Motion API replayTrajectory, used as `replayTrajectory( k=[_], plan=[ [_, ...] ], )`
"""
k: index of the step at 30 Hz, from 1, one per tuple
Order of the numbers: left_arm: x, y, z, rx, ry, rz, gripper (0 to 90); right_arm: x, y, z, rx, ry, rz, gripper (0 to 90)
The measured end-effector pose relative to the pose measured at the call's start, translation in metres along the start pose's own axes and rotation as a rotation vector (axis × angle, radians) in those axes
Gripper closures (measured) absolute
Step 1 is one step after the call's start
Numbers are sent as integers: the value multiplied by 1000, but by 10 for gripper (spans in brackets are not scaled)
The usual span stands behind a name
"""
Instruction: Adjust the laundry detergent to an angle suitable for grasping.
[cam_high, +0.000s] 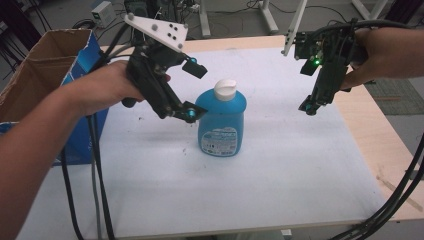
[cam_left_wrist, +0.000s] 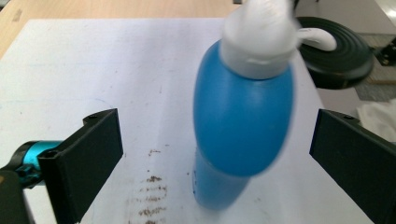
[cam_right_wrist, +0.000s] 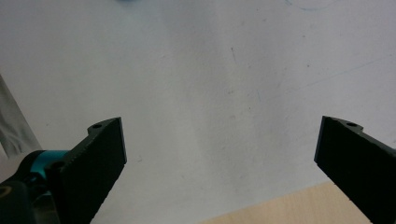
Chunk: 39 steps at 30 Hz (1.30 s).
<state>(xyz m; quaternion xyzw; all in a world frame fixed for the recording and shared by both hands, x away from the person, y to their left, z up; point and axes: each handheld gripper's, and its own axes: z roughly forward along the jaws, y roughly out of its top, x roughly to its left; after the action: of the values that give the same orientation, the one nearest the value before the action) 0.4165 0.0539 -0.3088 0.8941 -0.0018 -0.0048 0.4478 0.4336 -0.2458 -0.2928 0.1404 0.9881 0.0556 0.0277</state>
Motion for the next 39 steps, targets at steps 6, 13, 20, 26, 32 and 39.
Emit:
replayTrajectory(
  k=[6,13,20,26,32,39],
  plan=[
    [3,10,-26,120,46,-79,26,0,-2,-2,-16,2,3,15],
    [12,15,-49,316,119,-196,26,1,-1,-4,-25,4,-1,15],
    [15,20,-60,412,128,-178,26,1,-1,-7,-48,13,-1,15],
    [20,15,-61,484,175,-133,27,0,4,-12,-66,17,-10,15],
    [19,15,-55,564,162,-89,27,1,14,-21,-84,14,-23,15],
    [20,18,-56,567,198,-107,27,2,21,-25,-86,18,-47,15]
  ],
)
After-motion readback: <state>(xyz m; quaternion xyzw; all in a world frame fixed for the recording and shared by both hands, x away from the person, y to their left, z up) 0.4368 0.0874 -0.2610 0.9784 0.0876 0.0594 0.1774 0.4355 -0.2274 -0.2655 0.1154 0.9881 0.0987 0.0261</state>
